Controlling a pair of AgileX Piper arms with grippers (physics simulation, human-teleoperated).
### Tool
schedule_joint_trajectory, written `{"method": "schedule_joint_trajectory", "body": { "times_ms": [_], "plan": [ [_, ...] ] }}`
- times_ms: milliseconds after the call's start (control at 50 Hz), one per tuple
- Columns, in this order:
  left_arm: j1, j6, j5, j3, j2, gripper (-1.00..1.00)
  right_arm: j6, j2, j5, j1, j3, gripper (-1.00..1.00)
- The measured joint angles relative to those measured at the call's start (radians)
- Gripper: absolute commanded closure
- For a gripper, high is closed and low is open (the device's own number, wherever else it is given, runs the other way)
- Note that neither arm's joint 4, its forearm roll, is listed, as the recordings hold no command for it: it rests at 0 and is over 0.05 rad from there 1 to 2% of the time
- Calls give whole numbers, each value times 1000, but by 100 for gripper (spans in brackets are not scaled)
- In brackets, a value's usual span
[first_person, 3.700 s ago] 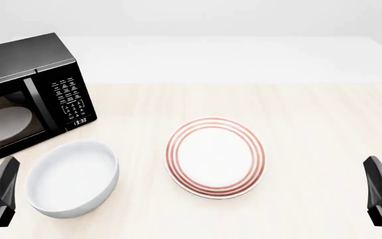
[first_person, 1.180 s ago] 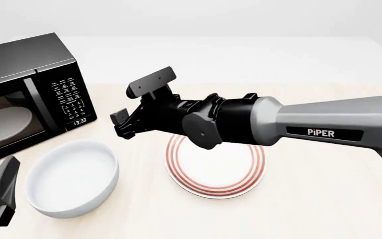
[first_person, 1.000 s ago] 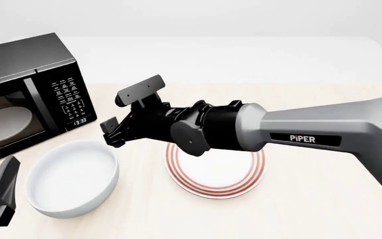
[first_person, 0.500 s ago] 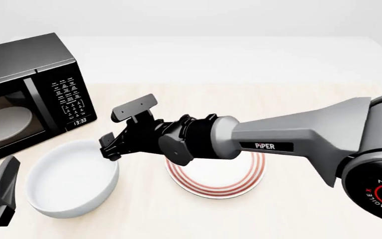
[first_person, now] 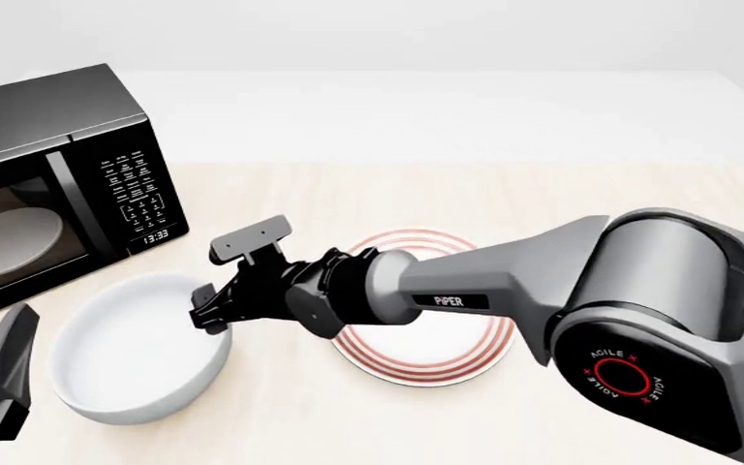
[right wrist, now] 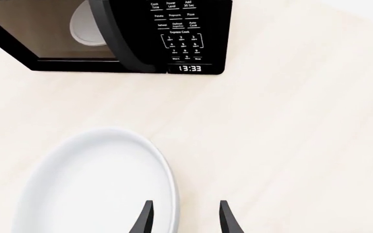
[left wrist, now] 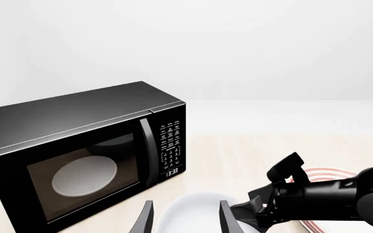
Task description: Put the white bowl to the right of the plate.
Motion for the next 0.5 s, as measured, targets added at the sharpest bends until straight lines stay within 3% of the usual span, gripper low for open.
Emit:
{"method": "schedule_joint_trajectory", "body": {
  "times_ms": [500],
  "plan": [
    [0,0,0,0,0,-100,23,63,10,17,-55,-100]
  ]
}}
